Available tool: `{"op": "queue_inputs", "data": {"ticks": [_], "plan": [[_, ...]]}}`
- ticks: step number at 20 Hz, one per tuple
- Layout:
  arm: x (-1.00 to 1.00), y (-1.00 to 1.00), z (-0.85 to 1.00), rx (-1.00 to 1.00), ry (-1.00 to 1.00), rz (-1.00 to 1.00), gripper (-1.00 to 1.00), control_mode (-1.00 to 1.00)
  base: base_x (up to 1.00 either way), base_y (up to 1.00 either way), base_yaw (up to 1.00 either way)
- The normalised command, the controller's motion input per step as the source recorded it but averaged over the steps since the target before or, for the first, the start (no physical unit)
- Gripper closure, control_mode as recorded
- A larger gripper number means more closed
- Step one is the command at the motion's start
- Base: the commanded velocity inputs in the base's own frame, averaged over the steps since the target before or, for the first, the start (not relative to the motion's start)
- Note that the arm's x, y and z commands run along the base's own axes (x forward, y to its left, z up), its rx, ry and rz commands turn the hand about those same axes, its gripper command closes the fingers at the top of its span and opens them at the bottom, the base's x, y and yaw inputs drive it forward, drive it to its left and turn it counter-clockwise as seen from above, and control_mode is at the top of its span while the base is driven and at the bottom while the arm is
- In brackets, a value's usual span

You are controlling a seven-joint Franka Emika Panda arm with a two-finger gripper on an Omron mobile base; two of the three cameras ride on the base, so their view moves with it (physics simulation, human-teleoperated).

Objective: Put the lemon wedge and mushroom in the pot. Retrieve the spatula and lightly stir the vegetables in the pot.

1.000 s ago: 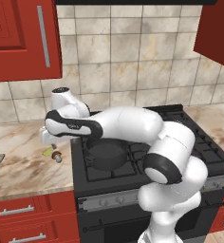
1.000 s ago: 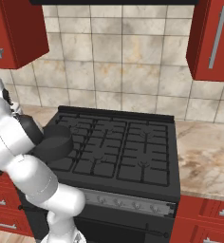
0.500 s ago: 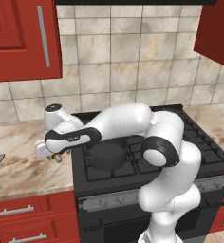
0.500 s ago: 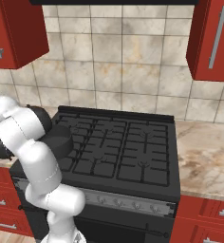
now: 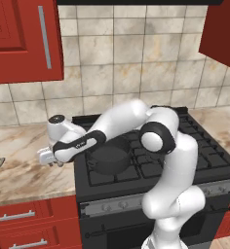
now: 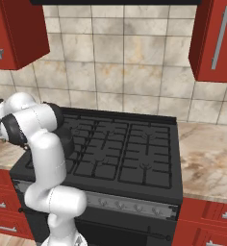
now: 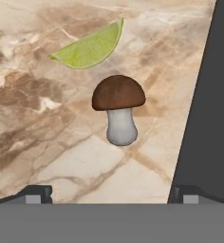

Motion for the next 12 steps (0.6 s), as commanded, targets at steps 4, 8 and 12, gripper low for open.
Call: {"op": "queue_inputs", "data": {"ticks": [4,8,12], "plan": [[0.31,0.07,0.01,0.00,0.00,0.00,-1.00,-1.00,0.00,0.00,0.00],[0.04,0.07,0.04,0.00,0.01,0.00,-1.00,-1.00,0.00,0.00,0.00],[0.08,0.00,-0.01,0.00,0.04,0.00,-1.00,-1.00,0.00,0.00,0.00]]}}
